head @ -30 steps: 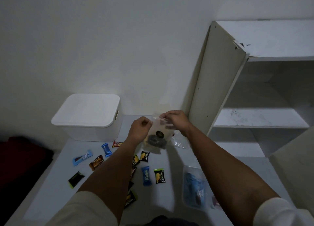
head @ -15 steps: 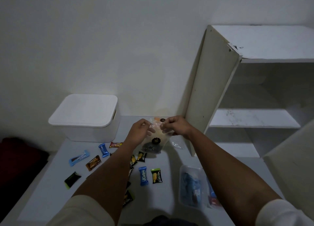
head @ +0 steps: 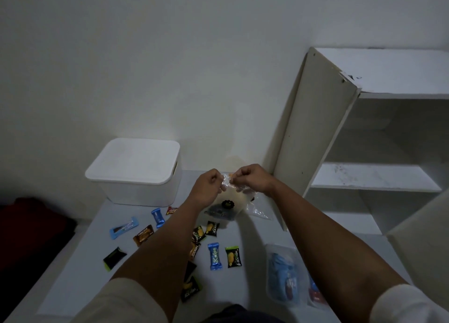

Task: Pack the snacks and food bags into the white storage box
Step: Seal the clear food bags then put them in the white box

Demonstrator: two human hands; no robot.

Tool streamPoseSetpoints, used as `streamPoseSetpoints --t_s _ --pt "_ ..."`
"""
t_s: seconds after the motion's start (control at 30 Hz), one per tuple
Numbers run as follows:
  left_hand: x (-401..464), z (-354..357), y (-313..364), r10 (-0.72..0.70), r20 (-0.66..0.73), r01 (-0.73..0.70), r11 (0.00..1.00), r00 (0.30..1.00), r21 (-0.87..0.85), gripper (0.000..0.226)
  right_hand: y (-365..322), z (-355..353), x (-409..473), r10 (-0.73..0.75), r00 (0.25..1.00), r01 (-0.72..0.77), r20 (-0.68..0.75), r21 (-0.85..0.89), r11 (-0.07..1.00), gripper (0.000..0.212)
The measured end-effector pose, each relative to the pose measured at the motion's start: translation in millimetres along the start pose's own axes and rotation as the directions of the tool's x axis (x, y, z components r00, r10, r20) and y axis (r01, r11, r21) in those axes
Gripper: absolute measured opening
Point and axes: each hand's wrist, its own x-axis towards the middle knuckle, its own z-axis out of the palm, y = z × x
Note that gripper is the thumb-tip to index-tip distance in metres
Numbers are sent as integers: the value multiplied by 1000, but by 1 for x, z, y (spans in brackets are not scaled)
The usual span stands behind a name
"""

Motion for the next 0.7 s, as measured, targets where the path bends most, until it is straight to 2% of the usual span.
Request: streamPoseSetpoints --t_s 0.3,0.53,0.7 --pt "6 -32 7 32 89 -32 999 996 0 25 -23 18 8 24 999 -24 -34 22 999 6" --pt "13 -60 6 2 131 1 1000 991 -22 25 -40 44 12 35 999 -33 -36 65 997 10" --pt "22 -71 -6 37 182 -37 999 983 -3 29 -41 60 13 49 992 -43 -117 56 998 9"
